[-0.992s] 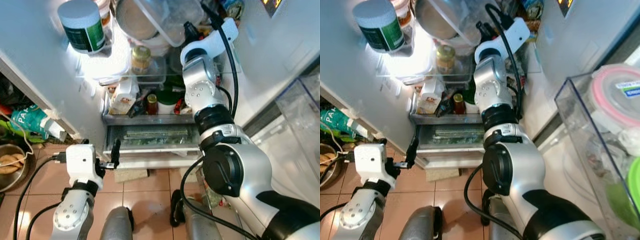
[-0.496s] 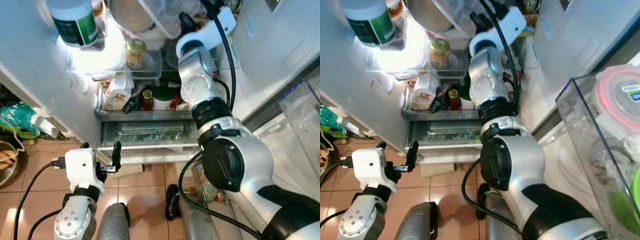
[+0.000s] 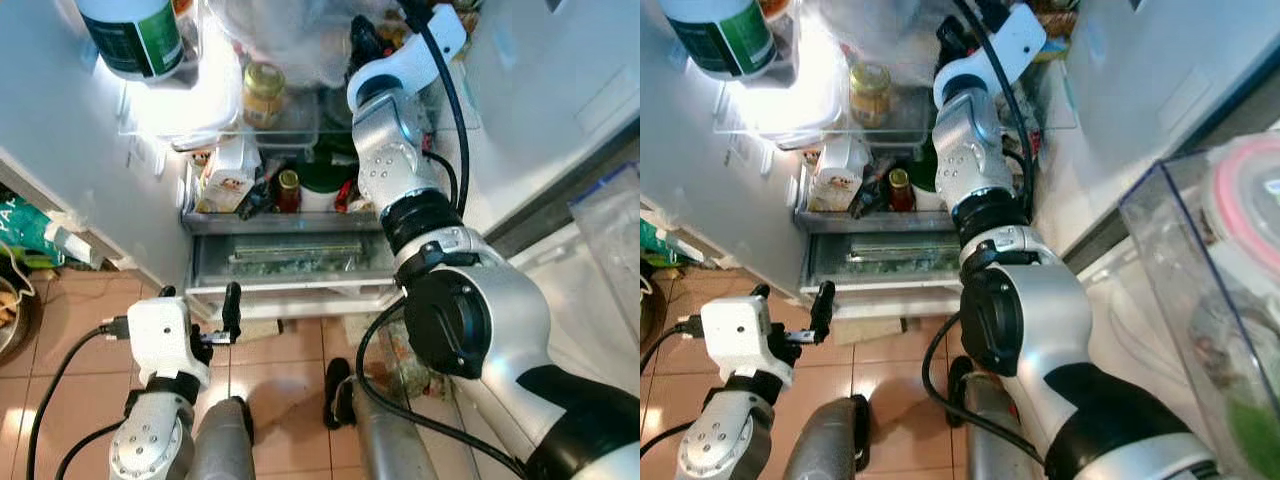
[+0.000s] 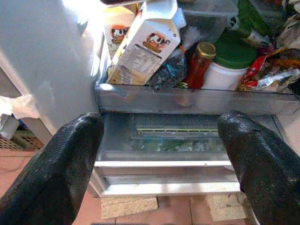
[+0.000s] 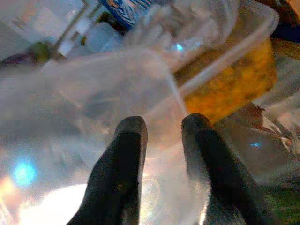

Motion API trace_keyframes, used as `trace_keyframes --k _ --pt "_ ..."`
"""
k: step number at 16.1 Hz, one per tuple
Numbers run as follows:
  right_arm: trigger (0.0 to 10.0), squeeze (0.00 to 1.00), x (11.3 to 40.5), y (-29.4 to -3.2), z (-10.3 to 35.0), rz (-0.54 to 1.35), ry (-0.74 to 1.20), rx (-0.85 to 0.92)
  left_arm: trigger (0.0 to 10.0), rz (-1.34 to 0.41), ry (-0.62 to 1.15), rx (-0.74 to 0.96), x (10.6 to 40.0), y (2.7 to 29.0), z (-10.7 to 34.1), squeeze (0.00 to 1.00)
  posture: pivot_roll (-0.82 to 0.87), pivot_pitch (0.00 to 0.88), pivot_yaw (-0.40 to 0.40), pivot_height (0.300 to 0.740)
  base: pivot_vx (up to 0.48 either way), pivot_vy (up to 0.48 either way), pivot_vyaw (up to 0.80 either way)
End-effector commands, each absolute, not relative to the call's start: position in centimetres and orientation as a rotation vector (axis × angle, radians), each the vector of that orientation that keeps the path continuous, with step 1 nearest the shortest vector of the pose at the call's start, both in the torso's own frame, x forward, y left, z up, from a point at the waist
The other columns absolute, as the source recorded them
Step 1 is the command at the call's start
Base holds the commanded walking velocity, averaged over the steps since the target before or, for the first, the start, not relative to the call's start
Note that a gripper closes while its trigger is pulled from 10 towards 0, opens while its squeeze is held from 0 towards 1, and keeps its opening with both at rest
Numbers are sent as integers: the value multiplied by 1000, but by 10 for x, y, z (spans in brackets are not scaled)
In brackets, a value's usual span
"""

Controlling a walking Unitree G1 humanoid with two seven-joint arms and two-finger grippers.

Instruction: Restocking fridge

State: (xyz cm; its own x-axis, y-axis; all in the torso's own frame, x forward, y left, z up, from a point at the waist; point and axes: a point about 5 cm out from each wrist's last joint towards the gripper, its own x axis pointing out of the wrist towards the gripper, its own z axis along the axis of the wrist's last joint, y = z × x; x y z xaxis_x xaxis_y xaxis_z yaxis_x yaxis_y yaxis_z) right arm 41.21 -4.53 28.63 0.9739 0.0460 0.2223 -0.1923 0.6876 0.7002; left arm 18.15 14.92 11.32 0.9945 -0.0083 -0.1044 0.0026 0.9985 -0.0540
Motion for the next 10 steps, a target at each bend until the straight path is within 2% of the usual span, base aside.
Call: trace_keyframes --k 1,10 --pt "10000 1000 411 -38 290 160 -192 785 10000 -7 122 -53 178 148 111 0 206 347 -61 740 0 0 0" --pt "10000 1000 411 -38 290 160 -192 785 10000 -7 122 -53 178 148 111 0 206 347 -61 740 0 0 0"
